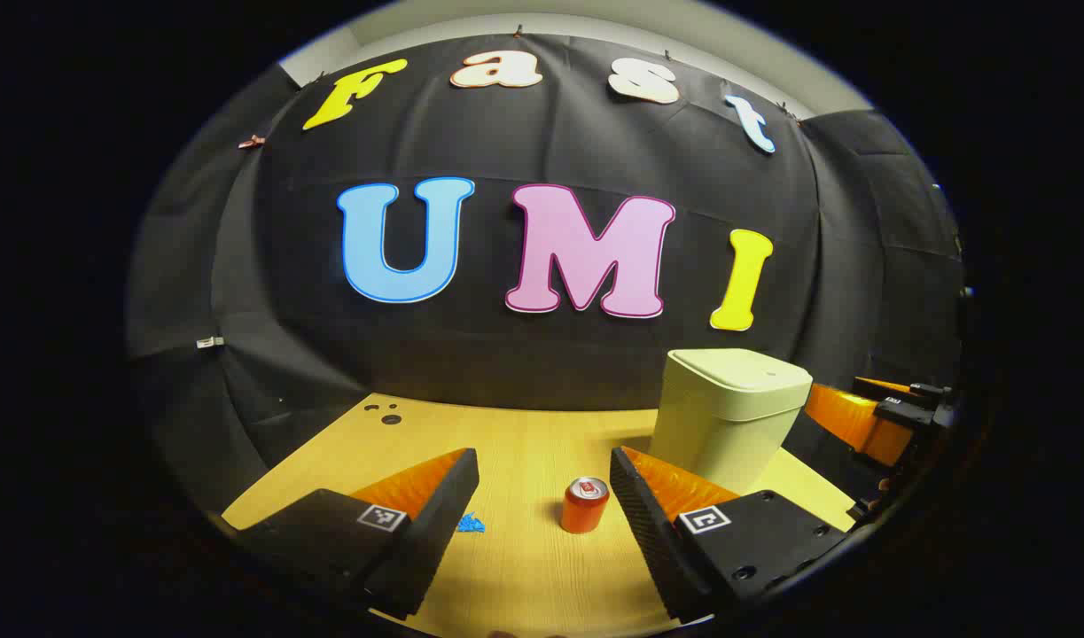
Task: Press the lid of the desktop garbage bin to open it, pick up the crumpled paper on the desktop and throw it into the bin, then pick up the pop can on the desktop and drop it into the bin, and finally close the garbage bin lid.
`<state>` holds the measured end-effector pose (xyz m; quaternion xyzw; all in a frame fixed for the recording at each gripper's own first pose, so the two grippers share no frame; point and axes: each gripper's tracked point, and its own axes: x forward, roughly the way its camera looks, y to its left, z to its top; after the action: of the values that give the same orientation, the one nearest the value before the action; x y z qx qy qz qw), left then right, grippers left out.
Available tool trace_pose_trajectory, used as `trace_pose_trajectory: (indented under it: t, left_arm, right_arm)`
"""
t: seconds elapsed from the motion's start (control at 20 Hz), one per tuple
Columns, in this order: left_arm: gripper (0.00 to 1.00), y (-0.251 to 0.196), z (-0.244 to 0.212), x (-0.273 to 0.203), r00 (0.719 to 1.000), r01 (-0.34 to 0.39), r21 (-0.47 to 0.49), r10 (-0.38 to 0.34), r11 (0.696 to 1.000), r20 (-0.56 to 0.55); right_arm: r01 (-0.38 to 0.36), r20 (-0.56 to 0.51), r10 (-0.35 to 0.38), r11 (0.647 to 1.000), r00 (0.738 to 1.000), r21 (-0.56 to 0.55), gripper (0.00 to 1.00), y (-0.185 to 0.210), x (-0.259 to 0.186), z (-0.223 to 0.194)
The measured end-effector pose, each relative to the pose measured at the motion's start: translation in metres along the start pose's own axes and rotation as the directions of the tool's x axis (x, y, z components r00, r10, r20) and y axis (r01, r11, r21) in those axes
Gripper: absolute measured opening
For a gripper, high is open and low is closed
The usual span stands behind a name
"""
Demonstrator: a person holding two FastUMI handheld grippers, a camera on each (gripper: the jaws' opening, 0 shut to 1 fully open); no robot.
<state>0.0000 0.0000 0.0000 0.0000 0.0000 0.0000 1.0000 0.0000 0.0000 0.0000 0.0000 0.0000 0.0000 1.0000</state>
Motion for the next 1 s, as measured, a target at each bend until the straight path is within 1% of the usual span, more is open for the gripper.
trace_pose_trajectory:
  t: [0.15, 0.25, 0.35, 0.55, 0.8, 0.9, 1.0]
  left_arm:
    - [0.96, -0.011, -0.001, 0.001, 0.999, 0.034, -0.016, -0.034, 0.999, 0.006]
    - [0.96, -0.018, -0.004, 0.000, 0.999, 0.051, -0.009, -0.051, 0.999, -0.004]
    - [0.96, -0.019, 0.001, -0.002, 0.998, 0.056, 0.002, -0.056, 0.998, 0.009]
    - [0.96, -0.017, 0.001, -0.004, 0.999, 0.051, 0.010, -0.051, 0.999, 0.014]
    - [0.96, -0.011, -0.005, -0.004, 1.000, 0.022, 0.000, -0.022, 1.000, -0.002]
    - [0.96, -0.012, -0.010, -0.004, 1.000, 0.019, -0.002, -0.019, 1.000, -0.007]
    - [0.96, -0.010, -0.011, -0.003, 1.000, 0.005, 0.011, -0.005, 1.000, -0.009]
  right_arm:
    - [-0.021, 0.005, 0.021, 1.000, 1.000, -0.017, 1.00, 0.004, -0.003, 0.001]
    - [-0.036, -0.005, 0.036, 0.999, 0.999, -0.032, 1.00, 0.007, -0.003, -0.003]
    - [-0.044, -0.012, 0.044, 0.998, 0.999, -0.040, 1.00, 0.010, -0.004, -0.005]
    - [-0.056, -0.021, 0.055, 0.998, 0.998, -0.040, 1.00, 0.013, -0.005, -0.006]
    - [-0.063, -0.015, 0.062, 0.996, 0.998, -0.057, 1.00, 0.011, -0.008, -0.004]
    - [-0.053, -0.010, 0.053, 0.997, 0.999, -0.058, 0.99, 0.006, -0.008, -0.004]
    - [-0.028, -0.018, 0.027, 0.998, 0.999, -0.054, 0.99, -0.004, -0.008, -0.008]
